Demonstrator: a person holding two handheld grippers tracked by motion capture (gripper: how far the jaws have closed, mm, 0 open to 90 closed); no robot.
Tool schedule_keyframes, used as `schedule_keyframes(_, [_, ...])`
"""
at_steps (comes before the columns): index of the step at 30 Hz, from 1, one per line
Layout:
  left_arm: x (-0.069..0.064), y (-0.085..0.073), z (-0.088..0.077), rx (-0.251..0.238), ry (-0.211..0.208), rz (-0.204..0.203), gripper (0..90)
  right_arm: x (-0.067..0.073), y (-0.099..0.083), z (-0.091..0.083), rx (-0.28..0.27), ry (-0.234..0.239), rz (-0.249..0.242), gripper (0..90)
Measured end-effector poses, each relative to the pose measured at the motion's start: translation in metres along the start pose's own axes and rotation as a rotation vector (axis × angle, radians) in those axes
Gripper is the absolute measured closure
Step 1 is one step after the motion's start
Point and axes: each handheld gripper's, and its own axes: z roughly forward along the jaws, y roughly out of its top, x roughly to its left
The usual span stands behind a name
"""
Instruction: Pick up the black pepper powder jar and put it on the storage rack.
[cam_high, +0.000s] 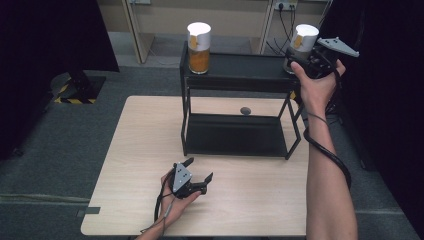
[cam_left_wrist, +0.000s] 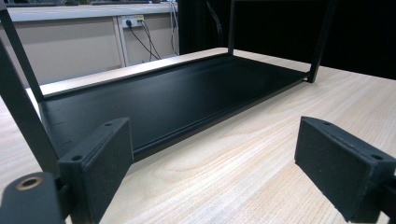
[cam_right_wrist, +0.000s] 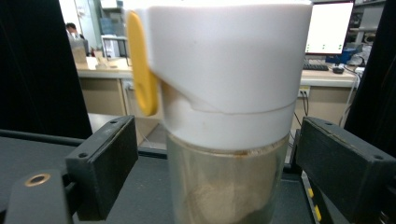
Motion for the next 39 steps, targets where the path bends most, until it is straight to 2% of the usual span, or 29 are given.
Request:
schedule_keyframes(7, [0.000, 0.000, 0.000, 0.001, 0.000, 0.000, 11.0, -0.001, -0.006, -0.010, -0.008, 0.024, -0.010, 10.9])
schedule_keyframes(20, [-0.001, 0.000, 0.000, 0.001, -0.001, 0.004, 11.0, 0.005, -0.013, -0.028, -0.010, 0.051, -0.062, 8.0])
schedule_keyframes(26, [-0.001, 0.000, 0.000, 0.000, -0.001, 0.004, 11.0, 0.004, -0.022, -0.037, -0.028, 0.067, -0.054, 7.7])
schedule_keyframes(37, [-0.002, 0.000, 0.000, 0.001, -0.002, 0.004, 11.0, 0.002, -0.037, -0.055, -0.035, 0.098, -0.084, 7.3])
schedule_keyframes(39, [-0.002, 0.000, 0.000, 0.001, -0.002, 0.006, 11.0, 0.000, -0.041, -0.059, -0.040, 0.110, -0.077, 7.2])
